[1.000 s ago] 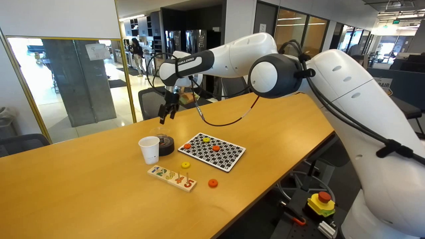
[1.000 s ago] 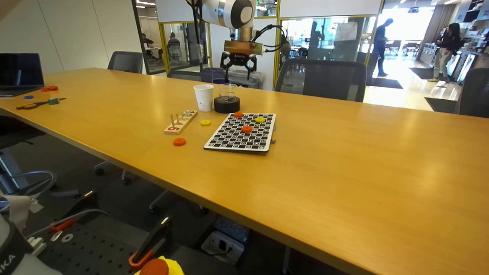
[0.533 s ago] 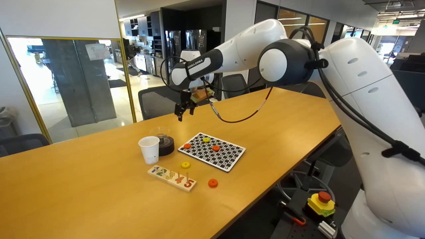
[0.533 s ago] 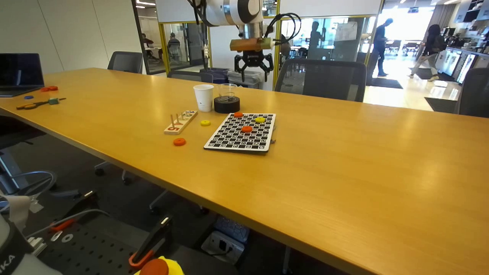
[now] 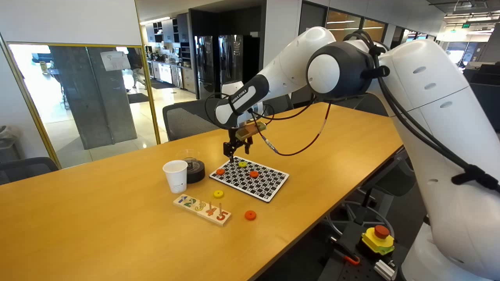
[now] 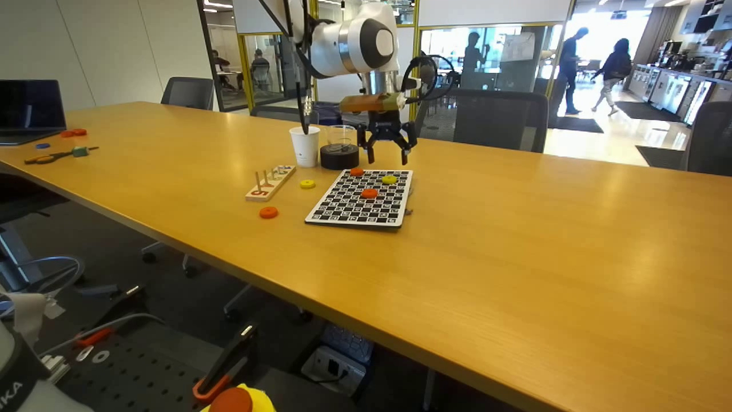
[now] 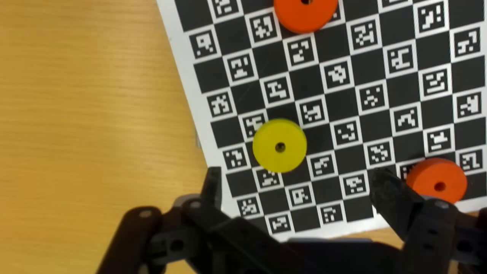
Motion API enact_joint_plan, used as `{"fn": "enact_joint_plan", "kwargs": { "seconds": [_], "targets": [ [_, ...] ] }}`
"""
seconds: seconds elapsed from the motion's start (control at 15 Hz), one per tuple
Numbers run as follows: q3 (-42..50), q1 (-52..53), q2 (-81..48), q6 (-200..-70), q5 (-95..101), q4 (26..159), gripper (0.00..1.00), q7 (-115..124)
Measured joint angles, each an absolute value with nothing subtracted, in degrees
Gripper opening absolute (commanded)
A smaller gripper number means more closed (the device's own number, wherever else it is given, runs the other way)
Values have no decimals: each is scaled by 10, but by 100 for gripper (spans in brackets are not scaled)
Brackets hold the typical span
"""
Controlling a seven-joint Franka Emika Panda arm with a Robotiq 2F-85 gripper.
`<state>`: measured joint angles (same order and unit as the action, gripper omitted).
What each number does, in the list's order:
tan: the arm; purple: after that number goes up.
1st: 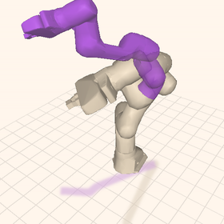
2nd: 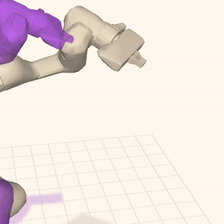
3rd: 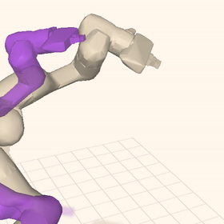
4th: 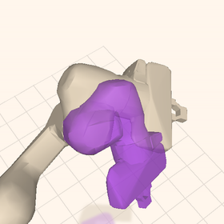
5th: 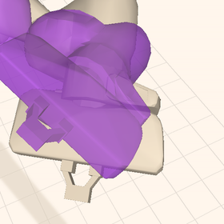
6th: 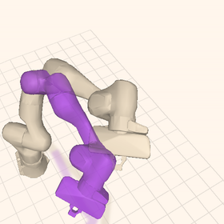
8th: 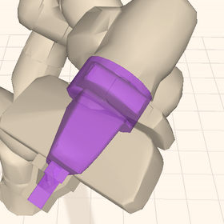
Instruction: Put the orange rings inside the clear cup, place the yellow rings inside the white cup
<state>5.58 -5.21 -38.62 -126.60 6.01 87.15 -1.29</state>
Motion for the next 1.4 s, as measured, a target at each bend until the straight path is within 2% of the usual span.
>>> {"fn": "enact_joint_plan", "kwargs": {
  "seconds": [1.27, 1.4],
  "targets": [
    [37, -83, -386, -1326, 0, 919, 100, -12],
    [35, -83, -386, -1326, 0, 919, 74, -12]
  ]
}}
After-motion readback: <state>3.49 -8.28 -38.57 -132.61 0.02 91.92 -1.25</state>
